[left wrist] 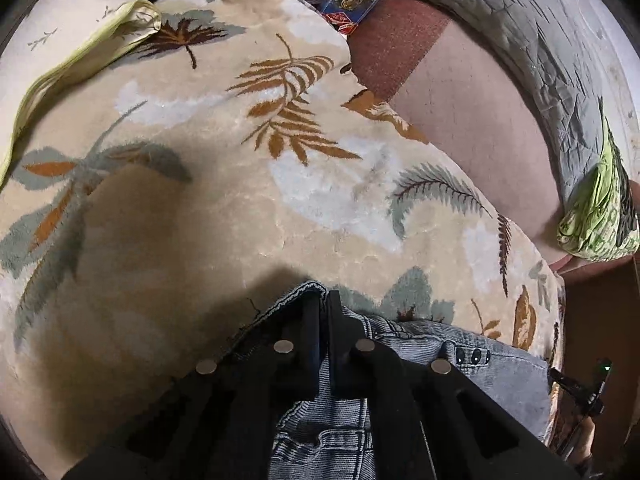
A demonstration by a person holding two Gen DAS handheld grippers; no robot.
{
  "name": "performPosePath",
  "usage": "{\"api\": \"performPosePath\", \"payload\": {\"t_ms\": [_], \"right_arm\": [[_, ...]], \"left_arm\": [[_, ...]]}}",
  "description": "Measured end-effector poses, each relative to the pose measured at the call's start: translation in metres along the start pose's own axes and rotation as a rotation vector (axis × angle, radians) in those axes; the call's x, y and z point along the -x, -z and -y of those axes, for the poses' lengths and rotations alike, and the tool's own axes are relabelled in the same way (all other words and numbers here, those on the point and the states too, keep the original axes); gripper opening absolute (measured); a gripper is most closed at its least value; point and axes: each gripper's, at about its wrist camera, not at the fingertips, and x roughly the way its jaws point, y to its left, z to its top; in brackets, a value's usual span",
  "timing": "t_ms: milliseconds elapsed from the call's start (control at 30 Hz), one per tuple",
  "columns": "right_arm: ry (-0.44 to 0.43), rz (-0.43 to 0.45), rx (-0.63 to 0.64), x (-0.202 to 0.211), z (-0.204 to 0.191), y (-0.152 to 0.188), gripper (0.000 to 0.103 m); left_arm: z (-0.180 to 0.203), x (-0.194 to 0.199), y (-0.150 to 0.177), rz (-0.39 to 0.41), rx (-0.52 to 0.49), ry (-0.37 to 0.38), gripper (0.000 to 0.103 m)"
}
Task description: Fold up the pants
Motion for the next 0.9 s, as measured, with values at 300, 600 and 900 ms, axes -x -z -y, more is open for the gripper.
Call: {"api": "performPosePath", "payload": {"t_ms": [300,600,900], "right_arm": [[-0.007,0.009,-0.053,-0.015,0.006,-0.006,0.019],[-0.076,0.143,-0.062,0.053,0.008,0.008,0.016],[-0.125,0.28,-0.06,0.142,0.0,0.036,0.016]], "left_arm": [[0.001,-0.002,-0.002,0.007,0.005,-0.051,0.002],[0.009,0.072,0.005,0.135,-0.024,0.028,0.002],[0.008,0.173,0.042,0.244,-0.032,0.15,0.002]]}}
